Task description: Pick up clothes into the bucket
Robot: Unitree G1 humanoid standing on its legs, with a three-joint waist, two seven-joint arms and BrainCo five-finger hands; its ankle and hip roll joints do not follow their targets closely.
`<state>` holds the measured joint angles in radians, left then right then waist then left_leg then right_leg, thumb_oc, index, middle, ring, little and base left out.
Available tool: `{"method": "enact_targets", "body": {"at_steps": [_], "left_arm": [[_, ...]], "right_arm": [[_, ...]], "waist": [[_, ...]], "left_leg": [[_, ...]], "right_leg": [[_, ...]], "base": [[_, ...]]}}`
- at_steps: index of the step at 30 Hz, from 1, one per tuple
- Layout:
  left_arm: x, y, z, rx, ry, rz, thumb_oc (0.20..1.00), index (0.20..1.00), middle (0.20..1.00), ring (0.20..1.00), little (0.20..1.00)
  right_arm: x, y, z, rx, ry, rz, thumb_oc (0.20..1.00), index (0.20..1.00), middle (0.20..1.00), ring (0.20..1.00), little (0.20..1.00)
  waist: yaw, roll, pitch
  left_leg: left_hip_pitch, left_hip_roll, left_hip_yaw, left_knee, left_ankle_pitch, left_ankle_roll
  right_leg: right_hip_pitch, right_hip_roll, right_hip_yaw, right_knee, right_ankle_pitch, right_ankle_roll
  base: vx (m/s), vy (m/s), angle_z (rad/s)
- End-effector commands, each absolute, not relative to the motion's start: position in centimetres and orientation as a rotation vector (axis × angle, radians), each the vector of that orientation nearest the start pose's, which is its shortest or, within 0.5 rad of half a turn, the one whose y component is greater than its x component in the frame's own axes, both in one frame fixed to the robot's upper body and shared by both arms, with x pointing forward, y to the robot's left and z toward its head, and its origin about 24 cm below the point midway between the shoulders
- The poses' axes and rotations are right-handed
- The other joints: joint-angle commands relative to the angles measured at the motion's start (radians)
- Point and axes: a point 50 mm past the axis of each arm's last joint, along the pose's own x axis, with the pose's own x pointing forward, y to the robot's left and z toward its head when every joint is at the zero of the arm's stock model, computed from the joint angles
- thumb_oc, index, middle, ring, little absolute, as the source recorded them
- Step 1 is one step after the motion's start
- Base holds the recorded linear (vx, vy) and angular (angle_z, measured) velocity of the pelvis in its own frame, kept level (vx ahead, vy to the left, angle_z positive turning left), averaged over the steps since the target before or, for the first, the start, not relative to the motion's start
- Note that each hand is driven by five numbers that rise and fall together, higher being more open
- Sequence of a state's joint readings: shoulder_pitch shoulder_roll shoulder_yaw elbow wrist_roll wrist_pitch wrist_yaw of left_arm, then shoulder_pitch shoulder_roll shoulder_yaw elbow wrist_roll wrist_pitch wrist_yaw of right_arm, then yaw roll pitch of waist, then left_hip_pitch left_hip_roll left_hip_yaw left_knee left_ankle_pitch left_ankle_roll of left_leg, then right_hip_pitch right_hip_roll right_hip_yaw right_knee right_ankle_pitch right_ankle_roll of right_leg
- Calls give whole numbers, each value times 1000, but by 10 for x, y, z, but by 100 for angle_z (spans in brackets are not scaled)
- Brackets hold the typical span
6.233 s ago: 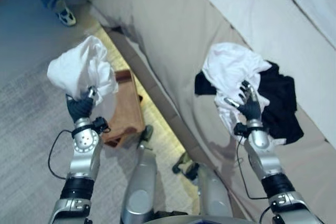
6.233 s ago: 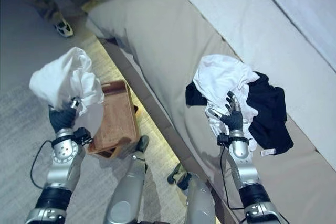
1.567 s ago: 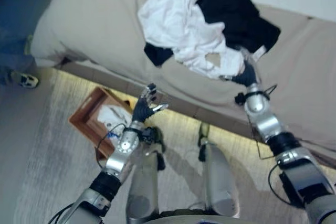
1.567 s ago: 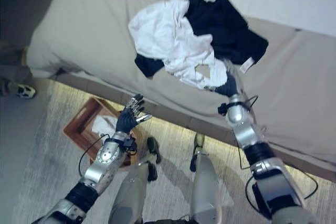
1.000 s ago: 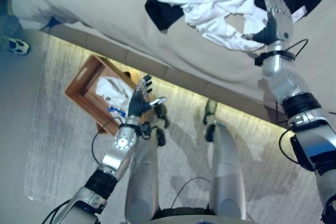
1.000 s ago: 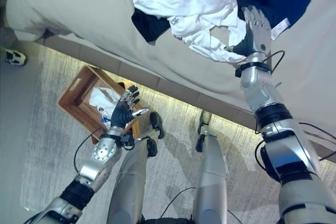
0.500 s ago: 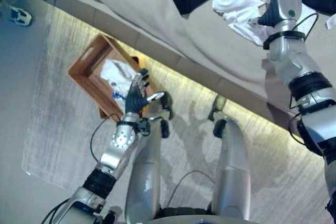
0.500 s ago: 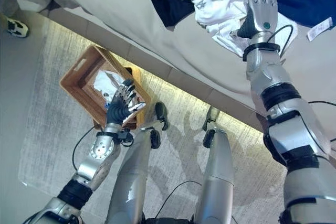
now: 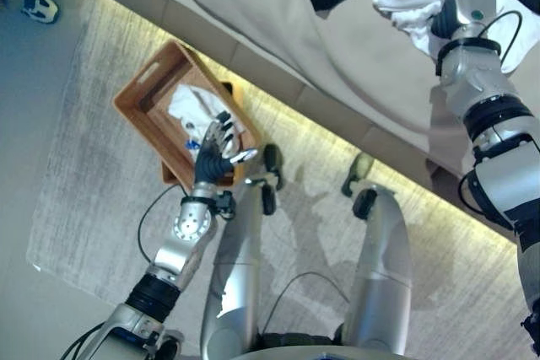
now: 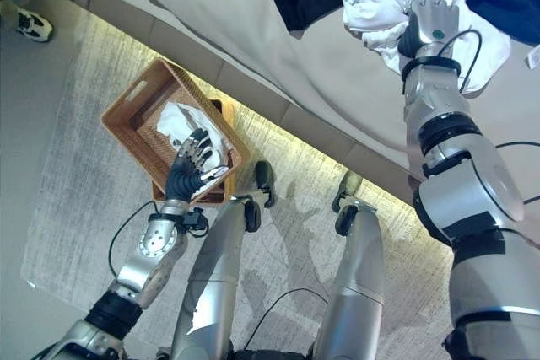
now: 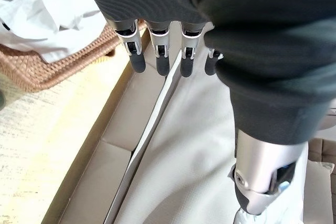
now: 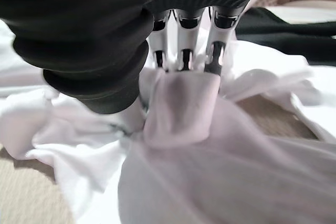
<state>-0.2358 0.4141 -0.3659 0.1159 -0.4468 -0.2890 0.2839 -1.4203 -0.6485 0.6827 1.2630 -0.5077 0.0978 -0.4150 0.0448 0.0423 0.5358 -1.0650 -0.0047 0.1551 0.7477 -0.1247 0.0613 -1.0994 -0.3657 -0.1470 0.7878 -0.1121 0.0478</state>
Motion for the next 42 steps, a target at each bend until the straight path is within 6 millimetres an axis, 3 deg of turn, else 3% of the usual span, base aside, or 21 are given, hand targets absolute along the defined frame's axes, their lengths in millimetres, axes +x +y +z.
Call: {"method": "enact_targets", "body": {"at_steps": [1,10,15,16,18,20,24,27,30,35,38,42], "left_arm": [[277,157,100,-78,-321,-49,1000,1000,1000,1000,1000],[279,157,103,-77,-329,-35,1000,1000,1000,1000,1000],[282,157,101,-69,-326,-19,1000,1000,1000,1000,1000],[284,158,101,-70,-325,0,1000,1000,1000,1000,1000],[285,158,99,-71,-317,8,1000,1000,1000,1000,1000],[287,160,93,-74,-293,26,1000,1000,1000,1000,1000],[286,164,89,-60,-287,35,1000,1000,1000,1000,1000],[289,178,89,-26,-296,80,1000,1000,1000,1000,1000],[290,186,89,31,-297,103,1000,1000,1000,1000,1000],[291,198,94,164,-326,113,1000,1000,1000,1000,1000],[295,200,104,200,-360,99,1000,1000,1000,1000,1000],[298,191,119,318,-416,14,1000,1000,1000,1000,1000]], "right_arm": [[406,-269,297,-1590,-152,-644,200,200,200,200,200],[408,-263,299,-1509,-176,-643,200,200,200,200,200],[411,-237,302,-1298,-338,-567,200,200,200,200,200],[409,-219,307,-1203,-448,-511,200,200,200,200,200],[405,-213,307,-1125,-503,-479,200,200,200,200,200],[395,-203,298,-979,-595,-387,200,200,200,200,200],[381,-209,268,-843,-605,-315,200,200,200,200,200],[361,-211,244,-680,-633,-234,200,200,200,200,200],[350,-211,239,-605,-660,-190,200,200,200,200,200],[330,-210,245,-533,-739,-103,200,200,200,200,200],[320,-197,254,-532,-794,17,200,200,200,200,200],[310,-183,256,-526,-780,208,200,200,200,200,200]], "waist": [[5,6,-16],[-3,2,-16],[-19,-17,-16],[-33,-30,-16],[-41,-40,-16],[-61,-63,-16],[-66,-82,-16],[-79,-104,-16],[-81,-116,-16],[-95,-138,-79],[-102,-154,-132],[-112,-172,-207]], "left_leg": [[56,-27,-97,-59,-49,8],[84,-29,-89,-101,-40,11],[143,-17,-78,-164,-19,4],[177,-10,-74,-200,-11,0],[204,-5,-73,-224,-5,-4],[281,7,-69,-281,9,-12],[398,13,-75,-366,32,-21],[525,22,-60,-460,86,-28],[609,29,-53,-501,95,-36],[739,38,-42,-575,104,-57],[806,43,-29,-609,103,-69],[887,50,-10,-640,101,-78]], "right_leg": [[24,6,-7,56,-36,68],[37,11,-6,26,-18,76],[89,21,-16,-33,9,85],[118,26,-19,-68,28,94],[142,28,-22,-90,39,98],[215,33,-31,-147,70,110],[333,34,-49,-225,108,125],[471,36,-82,-340,169,120],[562,43,-92,-400,191,126],[717,64,-106,-528,210,136],[794,83,-106,-598,219,143],[895,111,-109,-680,224,144]], "base": [[-10,52,-2],[-8,18,-1],[-8,20,-4],[-15,16,-8],[-6,11,-20],[5,-2,-19],[29,-24,-9],[-16,-19,-5],[66,-31,-4],[107,-36,-9],[135,-39,-14],[110,-34,-12]]}}
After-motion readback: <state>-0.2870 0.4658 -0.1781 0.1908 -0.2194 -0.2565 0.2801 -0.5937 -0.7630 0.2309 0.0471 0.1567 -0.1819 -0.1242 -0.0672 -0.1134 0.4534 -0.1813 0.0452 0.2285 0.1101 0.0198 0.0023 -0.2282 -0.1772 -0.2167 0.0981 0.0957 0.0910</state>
